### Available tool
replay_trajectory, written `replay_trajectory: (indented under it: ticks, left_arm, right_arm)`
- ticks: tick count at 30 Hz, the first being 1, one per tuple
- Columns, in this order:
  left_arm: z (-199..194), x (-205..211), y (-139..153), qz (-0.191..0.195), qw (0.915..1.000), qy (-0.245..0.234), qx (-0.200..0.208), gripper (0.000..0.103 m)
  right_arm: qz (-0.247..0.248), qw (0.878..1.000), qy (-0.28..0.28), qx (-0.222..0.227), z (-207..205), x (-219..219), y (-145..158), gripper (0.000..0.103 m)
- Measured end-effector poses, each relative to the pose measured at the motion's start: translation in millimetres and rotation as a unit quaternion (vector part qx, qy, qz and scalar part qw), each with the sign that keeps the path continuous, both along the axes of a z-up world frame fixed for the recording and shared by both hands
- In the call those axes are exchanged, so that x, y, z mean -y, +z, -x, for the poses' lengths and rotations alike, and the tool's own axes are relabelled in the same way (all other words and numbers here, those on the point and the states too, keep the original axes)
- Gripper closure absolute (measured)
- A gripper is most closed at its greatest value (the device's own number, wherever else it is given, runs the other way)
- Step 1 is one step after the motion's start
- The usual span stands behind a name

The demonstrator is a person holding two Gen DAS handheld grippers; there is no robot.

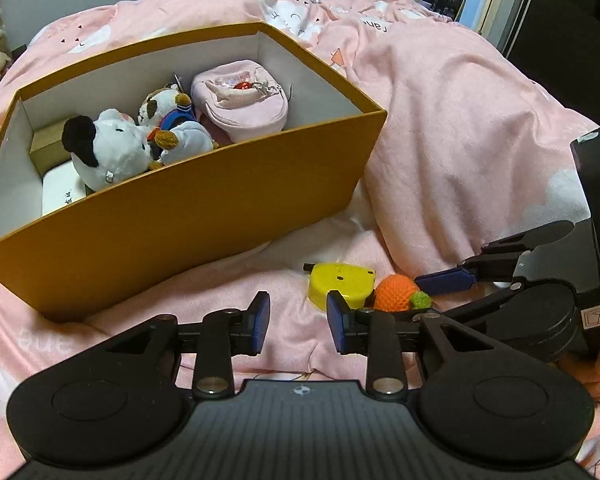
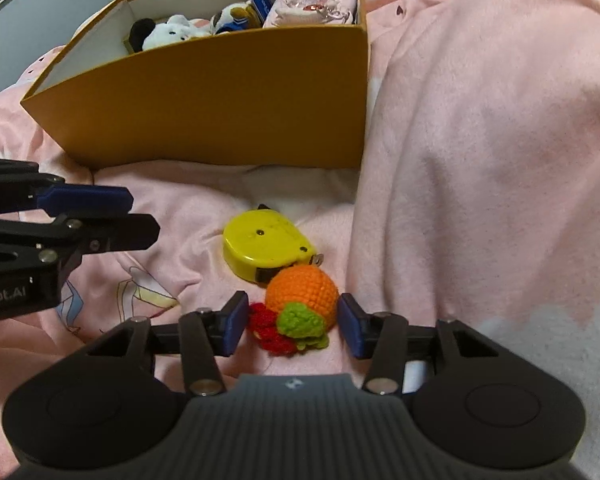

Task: Organize objects
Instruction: 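Withdraw both grippers from the box toward the yellow tape measure and orange crocheted toy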

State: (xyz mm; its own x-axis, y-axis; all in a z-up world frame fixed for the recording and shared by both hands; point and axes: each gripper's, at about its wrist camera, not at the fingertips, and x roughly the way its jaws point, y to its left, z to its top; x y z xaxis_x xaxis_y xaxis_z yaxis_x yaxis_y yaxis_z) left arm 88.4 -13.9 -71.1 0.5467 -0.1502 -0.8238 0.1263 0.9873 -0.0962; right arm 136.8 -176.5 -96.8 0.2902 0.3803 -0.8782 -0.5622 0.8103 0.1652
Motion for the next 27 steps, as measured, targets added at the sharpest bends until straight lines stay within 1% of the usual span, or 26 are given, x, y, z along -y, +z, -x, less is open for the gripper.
replay_trajectory:
  ticks: [2,5,7,8,9,11,14,15,16,19,23,27]
  left_arm:
    - [-2,0,-1,0.006,1.0,-0.001,0.0,0.066]
    - [-4,2,-2,0.011,0.9999,-0.01,0.0,0.062]
    - [-4,4,-2,0.011,0.9998,-0.019,0.001,0.06]
    - [-5,4,-2,0.013,0.9996,-0.023,0.002,0.058]
    - [-5,4,-2,0.015,0.9994,-0.03,0.002,0.055]
    - [-9,6,-3,0.015,0.9986,-0.05,0.002,0.052]
    - [-17,17,-8,-0.007,0.9958,-0.092,0.002,0.049]
    - [-20,22,-10,-0.013,0.9944,-0.105,0.001,0.047]
    - [-23,24,-13,-0.016,0.9934,-0.113,-0.002,0.046]
    - [-32,33,-24,-0.023,0.9916,-0.126,-0.013,0.045]
    - [-42,35,-39,-0.017,0.9921,-0.12,-0.033,0.043]
    - [-48,39,-48,-0.018,0.9917,-0.121,-0.041,0.039]
  right_arm:
    - [0.005,1.0,0.002,-0.004,-1,-1,-2,0.052]
    - [0.016,1.0,0.006,-0.008,-1,-4,-6,0.053]
    - [0.012,1.0,0.005,-0.004,1,-2,-3,0.057]
    - [0.005,1.0,0.001,0.0,2,1,2,0.061]
    - [-0.001,1.0,-0.002,0.006,4,5,8,0.064]
    - [-0.004,1.0,-0.006,0.026,6,11,22,0.064]
    - [0.013,0.997,-0.017,0.07,3,19,39,0.065]
    - [0.009,0.997,-0.02,0.07,-2,22,41,0.065]
    - [0.004,0.998,-0.024,0.061,-7,25,39,0.065]
    - [0.011,0.998,-0.033,0.047,-17,28,25,0.064]
    - [0.0,0.999,-0.042,0.021,-29,30,15,0.064]
    - [-0.01,0.999,-0.046,0.005,-34,32,11,0.063]
